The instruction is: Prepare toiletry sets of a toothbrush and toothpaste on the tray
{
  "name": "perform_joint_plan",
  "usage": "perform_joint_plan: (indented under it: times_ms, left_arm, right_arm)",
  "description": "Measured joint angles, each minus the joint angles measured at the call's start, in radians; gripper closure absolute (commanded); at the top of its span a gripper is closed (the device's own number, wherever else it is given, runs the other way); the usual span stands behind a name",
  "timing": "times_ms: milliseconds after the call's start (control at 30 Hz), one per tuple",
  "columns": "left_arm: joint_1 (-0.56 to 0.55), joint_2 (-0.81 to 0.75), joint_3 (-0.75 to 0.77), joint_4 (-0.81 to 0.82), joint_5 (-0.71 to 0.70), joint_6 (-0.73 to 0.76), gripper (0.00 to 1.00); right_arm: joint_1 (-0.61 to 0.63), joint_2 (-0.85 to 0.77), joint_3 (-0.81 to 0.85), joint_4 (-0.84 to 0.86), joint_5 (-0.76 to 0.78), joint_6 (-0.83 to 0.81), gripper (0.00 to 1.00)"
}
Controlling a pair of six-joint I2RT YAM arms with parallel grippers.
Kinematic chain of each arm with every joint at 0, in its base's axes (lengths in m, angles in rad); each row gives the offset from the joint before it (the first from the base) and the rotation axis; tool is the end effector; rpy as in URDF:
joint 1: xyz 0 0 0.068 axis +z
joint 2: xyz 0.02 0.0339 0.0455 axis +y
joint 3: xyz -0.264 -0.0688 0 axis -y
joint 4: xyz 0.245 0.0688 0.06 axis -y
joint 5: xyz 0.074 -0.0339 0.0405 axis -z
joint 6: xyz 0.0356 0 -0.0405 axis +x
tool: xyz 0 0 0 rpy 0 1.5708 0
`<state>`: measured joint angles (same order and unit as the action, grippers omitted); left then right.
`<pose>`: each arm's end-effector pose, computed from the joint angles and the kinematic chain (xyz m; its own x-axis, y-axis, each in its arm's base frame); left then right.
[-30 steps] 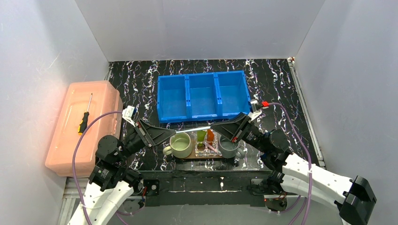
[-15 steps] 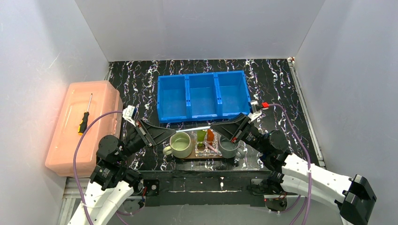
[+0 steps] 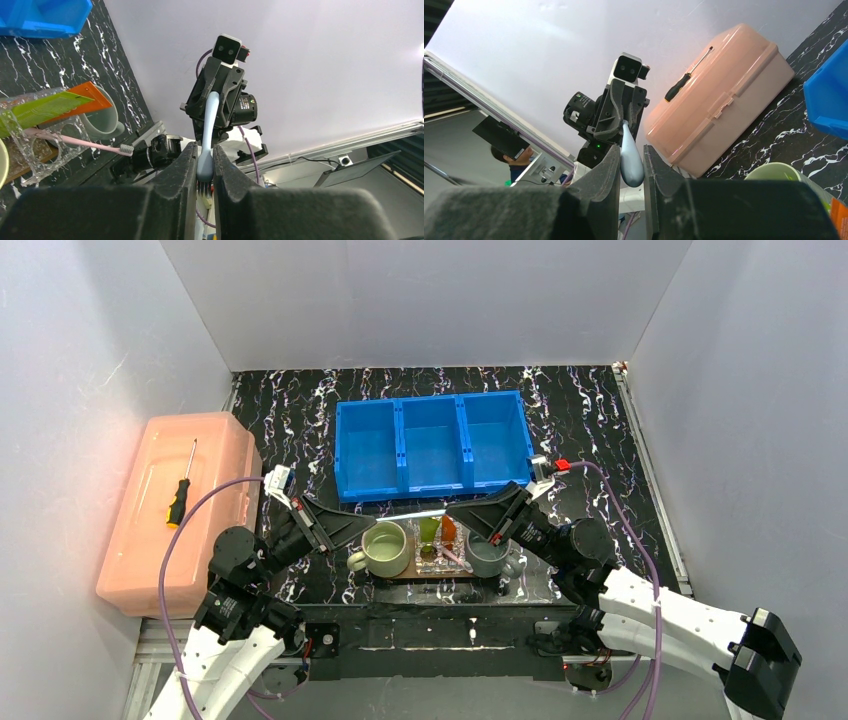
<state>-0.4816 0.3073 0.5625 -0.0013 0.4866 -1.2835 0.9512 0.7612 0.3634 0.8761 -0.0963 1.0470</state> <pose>0.0742 -0.0575 0.3398 -0.7143 -0.5832 -0.3869 0.4432 0.0510 -0.8950 0.0989 0.1446 0.3064 -0.6109 0.6278 -0.4824 -0.6615 -0.0701 0.7466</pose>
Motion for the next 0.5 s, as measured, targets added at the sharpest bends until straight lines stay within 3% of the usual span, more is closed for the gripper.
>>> perform_joint_plan:
  times_ms: [167,367,500]
  left_arm:
    - [0.000,0.000,0.000,0.005,0.004,-0.003,1.00]
    - [0.000,0.000,0.004,-0.022,0.004,0.016,1.00]
    - [0.000,0.000,0.023,-0.069,0.006,0.048,1.00]
  right_arm:
    - [0.007,0.000,0.000,0.000,0.011,-0.007,0.97]
    - [0.013,-0.010,0.000,-0.021,0.018,-0.027,0.58]
    - [0.013,-0.042,0.001,-0.100,0.023,-0.067,0.42]
